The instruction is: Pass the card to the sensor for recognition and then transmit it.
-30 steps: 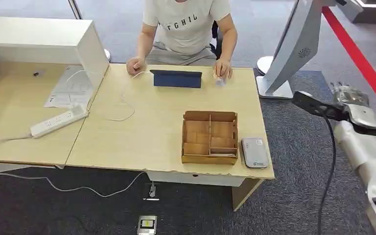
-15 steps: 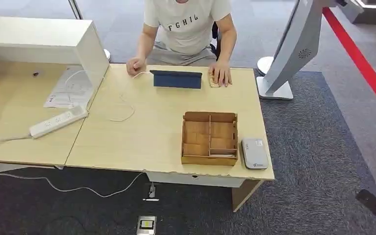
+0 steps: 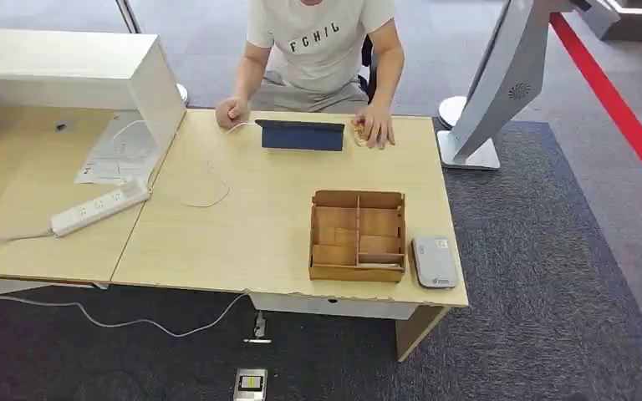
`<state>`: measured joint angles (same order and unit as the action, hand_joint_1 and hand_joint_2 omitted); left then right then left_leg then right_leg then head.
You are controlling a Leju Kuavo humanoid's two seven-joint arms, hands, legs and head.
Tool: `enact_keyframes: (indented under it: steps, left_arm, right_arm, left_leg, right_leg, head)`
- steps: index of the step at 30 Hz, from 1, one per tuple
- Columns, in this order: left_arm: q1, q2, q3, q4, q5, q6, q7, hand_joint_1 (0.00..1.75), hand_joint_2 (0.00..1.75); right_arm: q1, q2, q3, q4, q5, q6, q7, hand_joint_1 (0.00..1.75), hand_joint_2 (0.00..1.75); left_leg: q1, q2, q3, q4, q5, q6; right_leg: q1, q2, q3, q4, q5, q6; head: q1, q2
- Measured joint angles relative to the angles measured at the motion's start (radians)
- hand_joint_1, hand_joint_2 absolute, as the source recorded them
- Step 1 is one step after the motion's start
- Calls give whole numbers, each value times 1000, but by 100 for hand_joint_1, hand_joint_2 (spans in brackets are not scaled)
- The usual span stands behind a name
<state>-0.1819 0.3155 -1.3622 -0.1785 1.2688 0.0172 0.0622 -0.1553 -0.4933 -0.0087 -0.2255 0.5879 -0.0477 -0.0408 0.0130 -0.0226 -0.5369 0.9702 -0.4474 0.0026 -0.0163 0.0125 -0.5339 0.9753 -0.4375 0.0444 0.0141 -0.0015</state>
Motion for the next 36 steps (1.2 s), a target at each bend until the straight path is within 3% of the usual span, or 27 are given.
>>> enact_keyframes:
  steps: [12,36]
  left_arm:
    - [-2,-3,16,0,-7,-13,-26,0,0]
    - [0,-3,51,0,42,-45,-19,0,0]
  right_arm:
    - [28,106,-77,20,-10,11,17,0,0]
    - [29,178,-131,32,-24,69,38,0,0]
  left_leg:
    - [0,1,1,0,0,0]
    - [0,1,1,0,0,0]
  right_leg:
    - [0,0,0,0,0,0]
    - [0,0,0,0,0,0]
  head:
    - [0,0]
    - [1,0]
